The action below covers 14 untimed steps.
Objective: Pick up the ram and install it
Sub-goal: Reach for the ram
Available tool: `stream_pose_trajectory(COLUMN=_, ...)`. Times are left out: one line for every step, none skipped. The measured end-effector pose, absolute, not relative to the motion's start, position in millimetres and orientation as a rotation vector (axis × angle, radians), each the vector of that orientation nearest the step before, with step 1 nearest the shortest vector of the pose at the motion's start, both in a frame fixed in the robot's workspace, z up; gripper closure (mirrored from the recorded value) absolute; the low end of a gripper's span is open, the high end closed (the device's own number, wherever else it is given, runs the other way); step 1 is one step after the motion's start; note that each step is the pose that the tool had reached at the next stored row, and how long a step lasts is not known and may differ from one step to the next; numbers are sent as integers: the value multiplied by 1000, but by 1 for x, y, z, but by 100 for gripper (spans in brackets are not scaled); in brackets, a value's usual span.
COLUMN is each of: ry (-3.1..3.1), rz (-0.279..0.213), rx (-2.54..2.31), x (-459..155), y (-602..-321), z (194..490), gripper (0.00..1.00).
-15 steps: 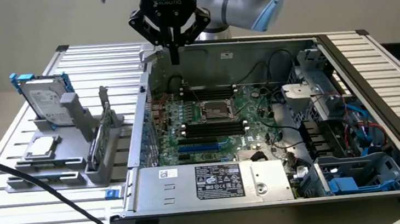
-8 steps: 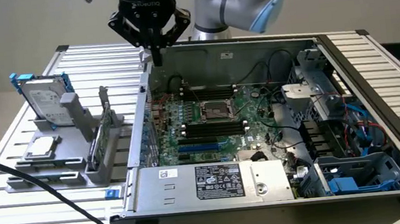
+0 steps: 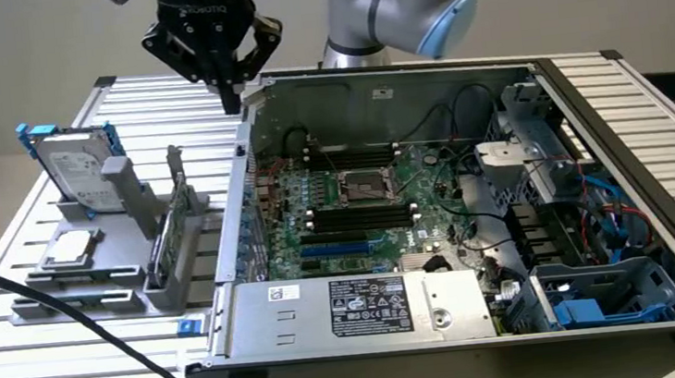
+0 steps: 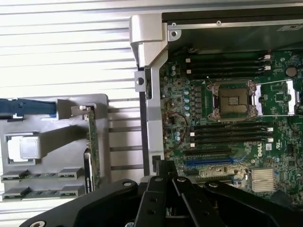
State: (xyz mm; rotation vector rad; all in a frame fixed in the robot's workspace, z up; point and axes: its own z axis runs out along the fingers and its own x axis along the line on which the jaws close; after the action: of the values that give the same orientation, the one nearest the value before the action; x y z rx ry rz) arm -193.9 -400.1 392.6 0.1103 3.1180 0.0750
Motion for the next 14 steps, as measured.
stream_pose_trajectory(ry=3118, rz=75, rx=110, x=-198, y=-400, z=393, gripper=89)
stream_pose_trajectory(ry=3118, rz=75, rx=110, x=-203, y=-400, z=392, gripper=89)
stream_pose_trajectory(ry=3118, rz=75, rx=111, x=-207, y=-400, z=392, gripper=89)
stream_pose_trajectory(ry=3118, rz=75, rx=110, x=-212, y=-400, z=392, gripper=89)
stream_pose_trajectory(ry=3118, rz=75, rx=110, x=-217, y=-400, z=392, gripper=89)
stream_pose_trajectory(ry=3118, rz=75, rx=110, x=-221, y=-400, z=392, gripper=89)
stream_pose_trajectory(ry=3118, rz=75, rx=111, x=-226, y=-400, z=392, gripper=89)
stream_pose_trajectory(ry=3118, rz=75, rx=110, x=-230, y=-400, z=391, gripper=89)
stream_pose_trajectory(ry=3118, rz=75, rx=110, x=-235, y=-400, z=391, gripper=89)
stream_pose_trajectory(ry=3118, rz=75, rx=110, x=-239, y=-401, z=391, gripper=89)
stream_pose_trajectory(ry=3118, rz=75, rx=110, x=-244, y=-401, z=391, gripper=89)
stream_pose_trajectory(ry=3118, rz=75, rx=111, x=-248, y=-401, z=390, gripper=89)
stream_pose_trajectory(ry=3118, rz=75, rx=110, x=-253, y=-401, z=390, gripper=89)
stream_pose_trajectory(ry=3118, rz=75, rx=110, x=-257, y=-401, z=389, gripper=89)
